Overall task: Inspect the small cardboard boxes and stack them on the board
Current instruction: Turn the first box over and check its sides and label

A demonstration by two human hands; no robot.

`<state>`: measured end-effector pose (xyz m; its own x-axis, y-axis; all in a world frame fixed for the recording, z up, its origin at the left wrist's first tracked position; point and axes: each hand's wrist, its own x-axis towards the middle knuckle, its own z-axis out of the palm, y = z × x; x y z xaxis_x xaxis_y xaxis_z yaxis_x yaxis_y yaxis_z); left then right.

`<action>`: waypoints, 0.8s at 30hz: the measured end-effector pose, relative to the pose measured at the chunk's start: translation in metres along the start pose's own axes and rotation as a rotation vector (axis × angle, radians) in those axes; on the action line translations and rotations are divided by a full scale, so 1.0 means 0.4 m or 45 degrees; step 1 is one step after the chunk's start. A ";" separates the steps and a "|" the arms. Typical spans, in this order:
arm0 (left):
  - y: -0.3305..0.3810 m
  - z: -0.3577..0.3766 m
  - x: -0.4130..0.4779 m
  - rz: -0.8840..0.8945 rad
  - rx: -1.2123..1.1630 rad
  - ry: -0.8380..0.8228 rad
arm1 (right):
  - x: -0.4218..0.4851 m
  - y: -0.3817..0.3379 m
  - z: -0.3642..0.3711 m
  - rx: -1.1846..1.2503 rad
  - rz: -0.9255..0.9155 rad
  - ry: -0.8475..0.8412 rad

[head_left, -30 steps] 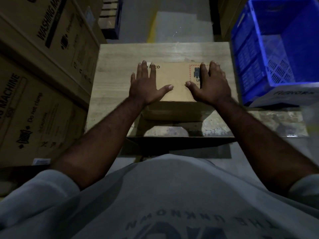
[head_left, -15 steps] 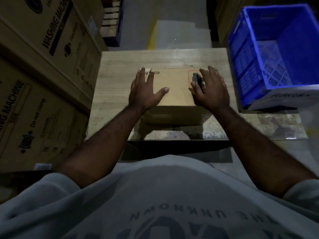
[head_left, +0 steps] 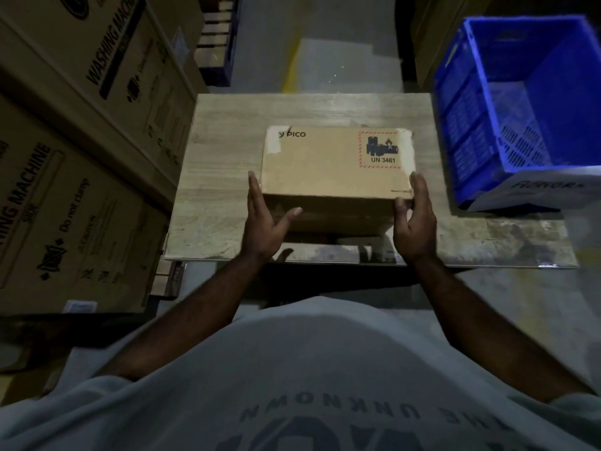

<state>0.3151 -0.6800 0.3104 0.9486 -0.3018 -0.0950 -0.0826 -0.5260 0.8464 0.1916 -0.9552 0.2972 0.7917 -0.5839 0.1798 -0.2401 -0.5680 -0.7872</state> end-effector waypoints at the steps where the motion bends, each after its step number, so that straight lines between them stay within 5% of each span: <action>1: -0.003 0.000 0.002 -0.084 -0.071 0.003 | -0.010 0.003 0.001 0.015 0.036 0.002; 8: -0.035 0.016 0.033 -0.454 -0.125 -0.207 | -0.022 -0.007 0.011 0.120 0.283 -0.051; 16: 0.020 0.016 0.030 -0.301 -0.052 0.015 | 0.029 -0.034 -0.010 0.035 0.280 0.005; 24: 0.073 0.015 0.025 -0.092 0.351 0.254 | 0.117 -0.096 -0.013 -0.144 0.213 0.088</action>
<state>0.3201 -0.7032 0.3312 0.9938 -0.1086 -0.0221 -0.0664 -0.7438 0.6651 0.2348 -0.9637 0.3389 0.6962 -0.7115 0.0950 -0.4297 -0.5191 -0.7389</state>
